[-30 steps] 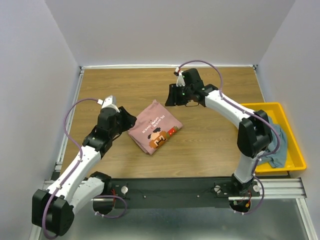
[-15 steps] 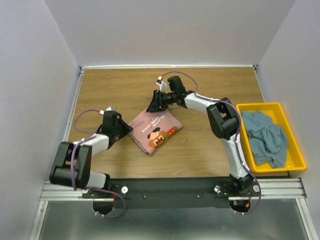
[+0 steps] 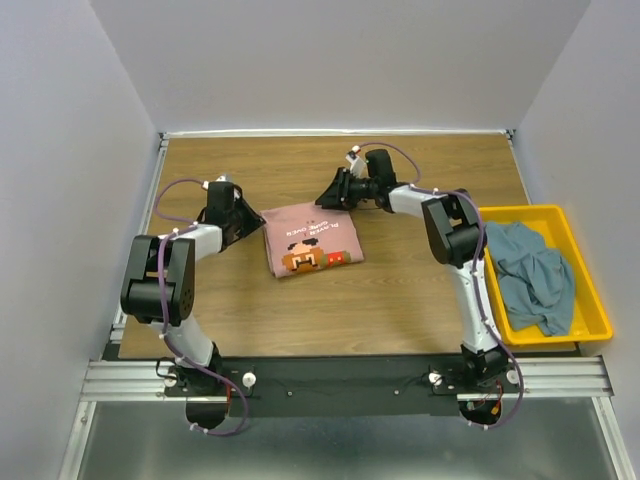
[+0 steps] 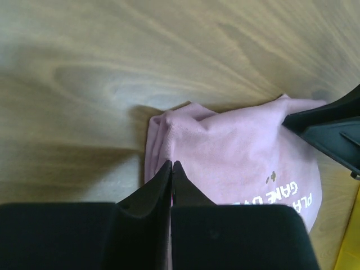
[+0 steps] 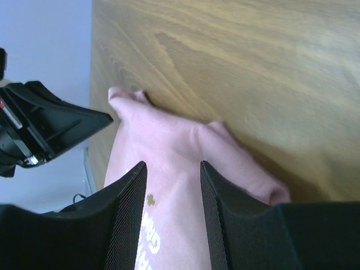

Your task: Fold and stack the t-shirts

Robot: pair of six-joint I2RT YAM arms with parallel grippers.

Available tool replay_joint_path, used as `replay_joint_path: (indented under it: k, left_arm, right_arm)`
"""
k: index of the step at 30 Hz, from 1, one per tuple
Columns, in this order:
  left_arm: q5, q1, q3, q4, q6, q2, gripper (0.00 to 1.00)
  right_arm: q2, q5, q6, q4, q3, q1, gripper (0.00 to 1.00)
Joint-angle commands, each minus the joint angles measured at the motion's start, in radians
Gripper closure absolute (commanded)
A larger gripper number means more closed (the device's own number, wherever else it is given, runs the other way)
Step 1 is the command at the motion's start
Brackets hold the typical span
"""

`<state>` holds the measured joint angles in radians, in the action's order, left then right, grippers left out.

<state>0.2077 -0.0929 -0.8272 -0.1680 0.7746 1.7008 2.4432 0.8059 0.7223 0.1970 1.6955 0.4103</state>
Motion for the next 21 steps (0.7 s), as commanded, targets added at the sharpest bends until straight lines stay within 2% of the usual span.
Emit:
replay_joint_path:
  k: [1, 5, 6, 7, 8, 9, 12, 15, 19, 21]
  left_arm:
    - [0.025, 0.005, -0.041, 0.044, -0.080, -0.047, 0.80]
    - [0.010, -0.030, 0.015, 0.044, -0.089, -0.232, 0.65]
    - [0.004, -0.030, 0.016, 0.045, -0.089, -0.233, 0.62]
    - [-0.001, -0.068, 0.043, 0.045, -0.089, -0.298, 0.62]
    - [-0.014, -0.096, 0.056, 0.048, -0.089, -0.326, 0.61]
    - [-0.022, -0.120, 0.086, 0.053, -0.080, -0.373, 0.61]
    - [-0.030, -0.224, 0.137, 0.045, -0.026, -0.417, 0.62]
    - [-0.044, -0.312, 0.255, -0.010, 0.049, -0.420, 0.66]
    - [-0.088, -0.321, 0.364, -0.080, 0.121, -0.377, 0.78]
    - [-0.116, -0.317, 0.385, -0.065, 0.135, -0.348, 0.80]
  right_arm:
    - [-0.157, -0.049, -0.017, 0.018, -0.109, -0.016, 0.50]
    - [-0.369, -0.038, 0.002, 0.065, -0.259, -0.022, 0.49]
    - [-0.369, -0.037, 0.028, 0.105, -0.308, -0.022, 0.49]
    - [-0.436, -0.008, 0.057, 0.152, -0.357, -0.021, 0.49]
    - [-0.463, 0.001, 0.086, 0.191, -0.458, -0.021, 0.49]
    - [-0.490, 0.030, 0.151, 0.288, -0.508, -0.019, 0.49]
    - [-0.544, 0.075, 0.276, 0.474, -0.683, -0.013, 0.49]
    - [-0.561, 0.090, 0.287, 0.528, -0.824, -0.007, 0.49]
    - [-0.530, 0.079, 0.232, 0.535, -0.916, -0.016, 0.49]
    - [-0.492, 0.050, 0.209, 0.536, -0.941, -0.024, 0.49]
